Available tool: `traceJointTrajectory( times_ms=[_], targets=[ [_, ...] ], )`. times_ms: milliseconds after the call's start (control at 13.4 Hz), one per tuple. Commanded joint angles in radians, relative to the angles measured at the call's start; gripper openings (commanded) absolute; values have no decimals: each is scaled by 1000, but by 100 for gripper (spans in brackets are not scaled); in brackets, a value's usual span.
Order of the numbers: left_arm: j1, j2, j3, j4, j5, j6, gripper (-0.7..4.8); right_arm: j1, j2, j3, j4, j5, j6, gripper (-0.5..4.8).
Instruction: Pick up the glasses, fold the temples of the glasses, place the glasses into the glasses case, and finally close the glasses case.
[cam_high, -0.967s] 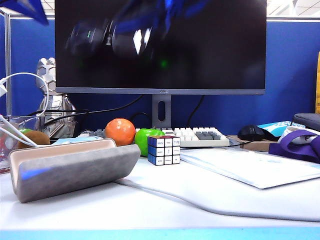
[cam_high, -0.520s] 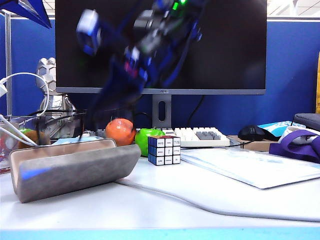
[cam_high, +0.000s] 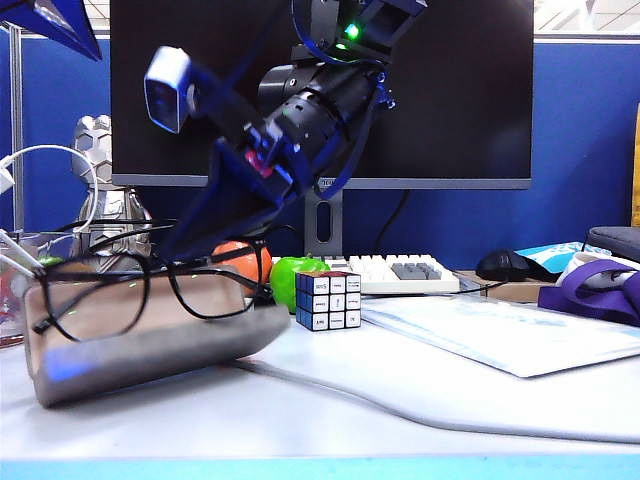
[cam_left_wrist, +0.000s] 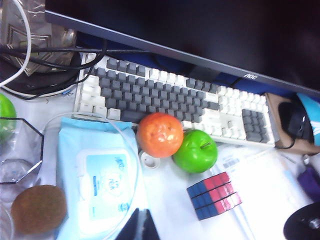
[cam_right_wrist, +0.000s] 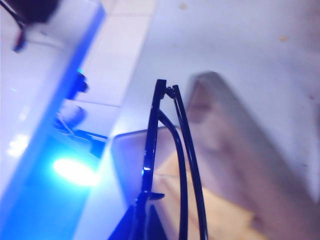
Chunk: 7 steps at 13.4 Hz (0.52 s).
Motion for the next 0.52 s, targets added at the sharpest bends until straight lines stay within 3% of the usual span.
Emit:
traceJointTrajectory(
  times_ms=[74, 520],
  targets=[
    [-1, -3, 2, -2, 3, 15, -5, 0, -3, 2, -15, 2, -4, -5],
    [-1, -2, 2, -2, 3, 15, -5, 13, -89, 3, 100, 125, -52, -5]
  ],
)
